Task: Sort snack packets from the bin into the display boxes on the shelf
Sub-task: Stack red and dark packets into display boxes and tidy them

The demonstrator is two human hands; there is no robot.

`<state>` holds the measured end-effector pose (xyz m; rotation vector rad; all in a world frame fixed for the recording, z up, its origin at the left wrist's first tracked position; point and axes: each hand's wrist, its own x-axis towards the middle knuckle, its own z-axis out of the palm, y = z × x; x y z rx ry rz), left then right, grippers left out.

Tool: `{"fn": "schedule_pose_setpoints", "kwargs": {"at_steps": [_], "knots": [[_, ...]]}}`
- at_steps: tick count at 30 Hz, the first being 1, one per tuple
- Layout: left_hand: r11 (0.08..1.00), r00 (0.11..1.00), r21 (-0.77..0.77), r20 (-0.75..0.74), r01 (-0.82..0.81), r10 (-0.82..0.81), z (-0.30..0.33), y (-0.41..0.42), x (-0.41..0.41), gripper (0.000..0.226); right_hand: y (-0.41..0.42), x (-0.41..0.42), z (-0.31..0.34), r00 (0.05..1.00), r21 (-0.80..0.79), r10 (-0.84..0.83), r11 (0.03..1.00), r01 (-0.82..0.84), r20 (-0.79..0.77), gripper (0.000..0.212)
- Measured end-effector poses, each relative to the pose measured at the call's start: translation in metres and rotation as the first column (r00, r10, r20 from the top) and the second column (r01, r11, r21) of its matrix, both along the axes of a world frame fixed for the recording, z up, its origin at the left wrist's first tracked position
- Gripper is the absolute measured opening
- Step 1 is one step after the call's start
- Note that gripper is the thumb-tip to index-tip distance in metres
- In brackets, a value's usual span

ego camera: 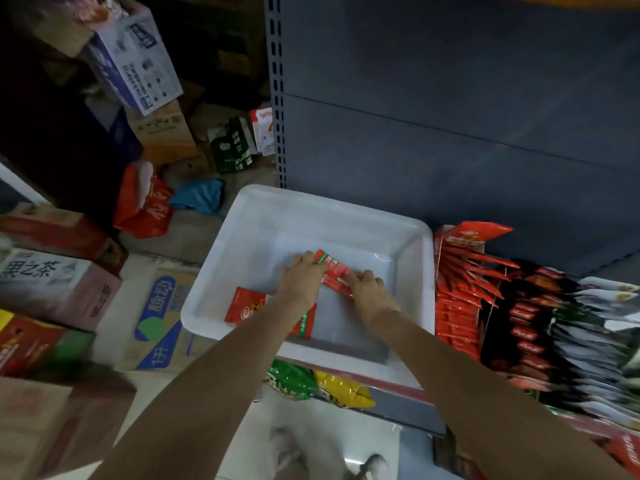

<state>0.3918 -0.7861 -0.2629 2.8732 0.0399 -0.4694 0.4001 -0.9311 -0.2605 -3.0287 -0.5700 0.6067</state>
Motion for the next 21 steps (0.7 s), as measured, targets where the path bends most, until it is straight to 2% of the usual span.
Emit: {"fn": "schedule_pose_setpoints", "kwargs": {"at_steps": [2,4,5,7,8,9,10,13,15,17,21], "knots": [[0.999,1.0,-0.038,0.031,0.0,0.001,0.001,0.0,-0.002,0.055,-0.004,-0.001,0.014,0.999,0.052,-0.032,0.998,0.03,0.023,0.036],[0.997,0.987,-0.083,0.158,-0.001,0.014,0.004,0.0,-0.005,0.036,-0.01,-0.003,0.032,0.99,0.248,-0.13,0.962,0.112,0.057,0.025],[0.99,0.975,-0.143,0.217,-0.01,0.041,0.008,-0.001,-0.006,0.027,-0.015,-0.004,0.041,0.977,0.388,-0.207,0.906,0.169,0.058,0.021],[0.945,0.956,-0.327,0.269,-0.022,0.116,0.02,-0.006,-0.007,0.018,-0.028,-0.008,0.061,0.935,0.674,-0.354,0.683,0.283,-0.034,0.014],[0.904,0.953,-0.427,0.268,-0.014,0.142,0.027,-0.009,-0.007,0.016,-0.037,-0.01,0.074,0.923,0.773,-0.377,0.561,0.295,-0.078,0.016],[0.862,0.951,-0.506,0.273,0.011,0.148,0.035,-0.014,-0.007,0.016,-0.046,-0.012,0.085,0.922,0.831,-0.378,0.483,0.277,-0.088,0.019],[0.824,0.949,-0.565,0.278,0.035,0.15,0.044,-0.02,-0.005,0.017,-0.055,-0.013,0.095,0.925,0.855,-0.373,0.453,0.254,-0.077,0.021],[0.692,0.938,-0.722,0.249,0.014,0.242,0.072,-0.051,0.0,0.017,-0.086,-0.014,0.119,0.908,0.862,-0.42,0.455,0.223,-0.013,0.017],[0.634,0.904,-0.772,0.24,-0.043,0.353,0.084,-0.074,0.006,0.028,-0.107,-0.014,0.136,0.876,0.878,-0.478,0.442,0.184,0.057,0.012],[0.639,0.9,-0.765,0.219,-0.082,0.378,0.09,-0.095,0.013,0.035,-0.128,-0.015,0.155,0.844,0.884,-0.516,0.451,0.123,0.146,0.011],[0.721,0.958,-0.693,0.199,-0.012,0.207,0.1,-0.134,0.02,0.024,-0.165,-0.016,0.187,0.755,0.776,-0.51,0.631,0.003,0.412,0.017]]}}
